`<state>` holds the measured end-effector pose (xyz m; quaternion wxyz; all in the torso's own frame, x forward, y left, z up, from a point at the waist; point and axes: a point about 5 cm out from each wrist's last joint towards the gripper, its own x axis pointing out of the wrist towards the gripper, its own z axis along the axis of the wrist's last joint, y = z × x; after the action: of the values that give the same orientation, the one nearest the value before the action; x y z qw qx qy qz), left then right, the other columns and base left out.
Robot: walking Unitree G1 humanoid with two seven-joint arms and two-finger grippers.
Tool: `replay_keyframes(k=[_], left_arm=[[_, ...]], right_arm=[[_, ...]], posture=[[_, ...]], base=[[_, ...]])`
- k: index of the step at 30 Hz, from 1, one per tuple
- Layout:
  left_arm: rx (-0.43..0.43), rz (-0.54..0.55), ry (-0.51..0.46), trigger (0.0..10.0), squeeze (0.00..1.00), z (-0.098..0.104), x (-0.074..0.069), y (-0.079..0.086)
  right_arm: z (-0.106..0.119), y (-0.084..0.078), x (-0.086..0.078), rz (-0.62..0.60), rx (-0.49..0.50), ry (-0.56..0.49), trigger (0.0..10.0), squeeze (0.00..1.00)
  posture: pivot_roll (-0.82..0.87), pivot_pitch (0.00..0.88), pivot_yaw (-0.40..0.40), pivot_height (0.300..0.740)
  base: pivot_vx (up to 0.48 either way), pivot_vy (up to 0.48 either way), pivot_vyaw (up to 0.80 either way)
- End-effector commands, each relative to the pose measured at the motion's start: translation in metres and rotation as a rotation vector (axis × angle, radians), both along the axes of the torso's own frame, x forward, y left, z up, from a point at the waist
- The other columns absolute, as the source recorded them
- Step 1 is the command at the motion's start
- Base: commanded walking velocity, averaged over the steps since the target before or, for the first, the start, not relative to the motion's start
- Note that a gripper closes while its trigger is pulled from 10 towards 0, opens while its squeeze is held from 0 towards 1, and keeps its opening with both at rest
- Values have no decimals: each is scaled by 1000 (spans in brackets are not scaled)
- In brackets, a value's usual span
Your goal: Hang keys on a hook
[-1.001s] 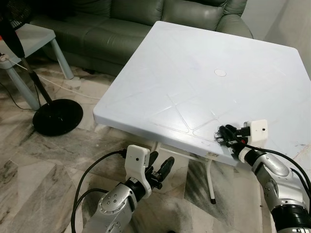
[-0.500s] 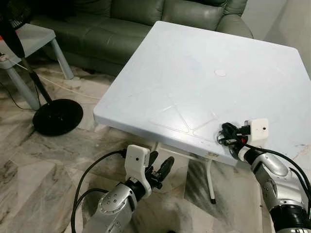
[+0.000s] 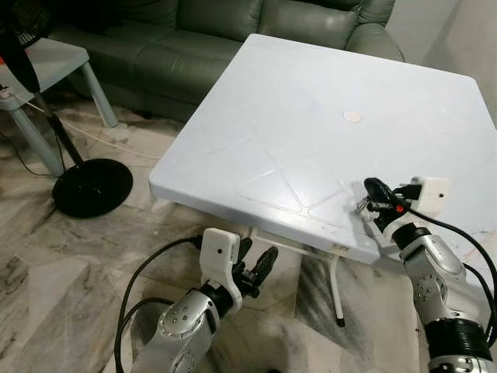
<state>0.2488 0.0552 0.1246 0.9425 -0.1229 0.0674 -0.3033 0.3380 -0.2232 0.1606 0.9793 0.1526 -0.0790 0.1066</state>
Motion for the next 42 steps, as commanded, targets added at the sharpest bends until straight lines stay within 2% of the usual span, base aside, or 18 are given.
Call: replay_keyframes(k=[1,7,13,15,16,17,18,19,23,25,31,42], left_arm=[[-14,4,12,10000,0,-1,1,-5],[-18,27,-5,10000,0,2,10,-3],[-37,94,-36,10000,0,10,29,6],[-38,121,-46,10000,0,13,35,9],[-48,154,-58,10000,0,17,42,14],[-51,161,-60,10000,0,18,44,14],[-46,169,-75,10000,0,20,47,16],[-51,186,-89,10000,0,23,51,20],[-57,201,-104,10000,0,26,56,25],[-47,207,-133,10000,0,28,57,31],[-24,257,-160,10000,0,29,61,47],[-57,327,-118,10000,0,19,64,60]], right_arm=[[9,-2,-2,-10,44,-36,0,0],[14,11,-5,-4,77,-56,0,0],[21,17,-12,-22,93,-84,0,0],[22,18,-15,-35,72,-87,0,0],[21,21,-17,-56,19,-70,0,0],[20,21,-17,-62,6,-64,0,0],[20,23,-19,-68,-31,-65,7294,0],[18,26,-22,-84,-76,-68,10000,0],[18,32,-27,-67,-112,-86,10000,0],[15,37,-32,-82,-159,-92,10000,0],[1,37,-43,-162,-186,-48,10000,0],[-18,44,-55,-210,-234,-8,10000,0]], posture=[[-15,190,-75,740],[-18,170,-75,740],[-21,151,-80,740],[-23,144,-81,740],[-25,140,-82,740],[-27,135,-83,740],[-28,132,-84,740],[-29,126,-86,740],[-30,122,-85,740],[-27,116,-82,740],[-17,100,-78,740],[-5,68,-61,740]], base=[[0,0,0],[0,0,0],[0,0,0],[0,0,0],[0,0,0],[0,0,0],[0,0,0],[0,0,0],[0,0,0],[0,0,0],[0,0,0],[0,0,0]])
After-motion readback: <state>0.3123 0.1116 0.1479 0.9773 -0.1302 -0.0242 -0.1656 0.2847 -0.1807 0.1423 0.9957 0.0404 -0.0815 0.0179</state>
